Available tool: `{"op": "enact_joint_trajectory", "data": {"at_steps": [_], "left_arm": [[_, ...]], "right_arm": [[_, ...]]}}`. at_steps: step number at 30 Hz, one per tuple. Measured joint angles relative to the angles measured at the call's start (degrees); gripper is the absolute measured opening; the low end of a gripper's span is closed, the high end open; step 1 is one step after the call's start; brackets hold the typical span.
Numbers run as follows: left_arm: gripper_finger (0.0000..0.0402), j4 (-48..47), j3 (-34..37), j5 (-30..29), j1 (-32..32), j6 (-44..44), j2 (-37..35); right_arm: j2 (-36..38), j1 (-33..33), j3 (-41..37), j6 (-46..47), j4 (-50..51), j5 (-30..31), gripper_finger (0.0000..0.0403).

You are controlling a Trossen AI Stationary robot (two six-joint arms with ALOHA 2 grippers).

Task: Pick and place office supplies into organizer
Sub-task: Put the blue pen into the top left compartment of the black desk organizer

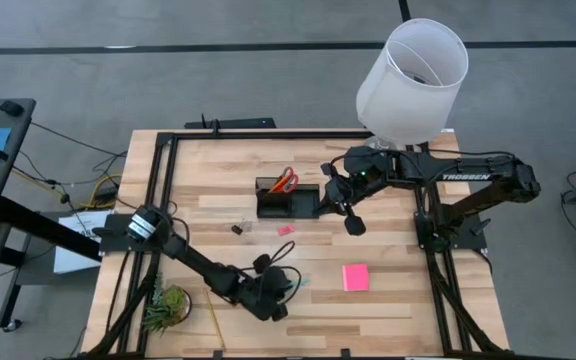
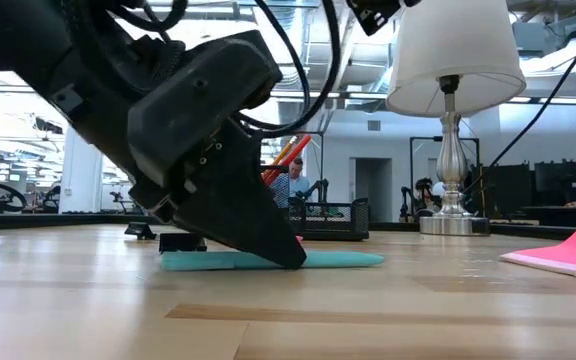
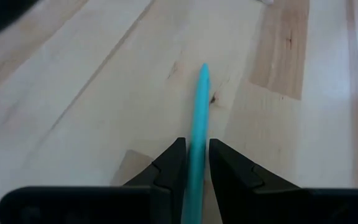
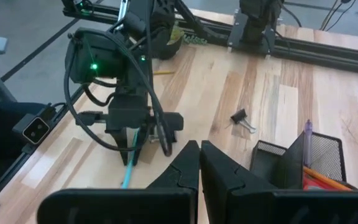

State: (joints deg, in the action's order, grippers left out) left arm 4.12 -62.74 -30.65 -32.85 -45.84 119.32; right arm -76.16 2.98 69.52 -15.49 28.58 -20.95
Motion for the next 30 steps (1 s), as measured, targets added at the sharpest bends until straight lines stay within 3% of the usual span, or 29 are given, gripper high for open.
{"op": "enact_joint_trajectory", "data": {"at_steps": [18, 30], "left_arm": [[0.0061, 7.7, -0.2, -12.9, -6.0, -10.8, 6.7], [0.0061, 7.2, -0.3, -14.3, -7.7, -10.8, 7.0]], "right_arm": [[0.0, 0.0, 0.0, 0.0, 1.1, -0.1, 0.0000], [0.0, 0.0, 0.0, 0.0, 1.1, -0.1, 0.0000]]}}
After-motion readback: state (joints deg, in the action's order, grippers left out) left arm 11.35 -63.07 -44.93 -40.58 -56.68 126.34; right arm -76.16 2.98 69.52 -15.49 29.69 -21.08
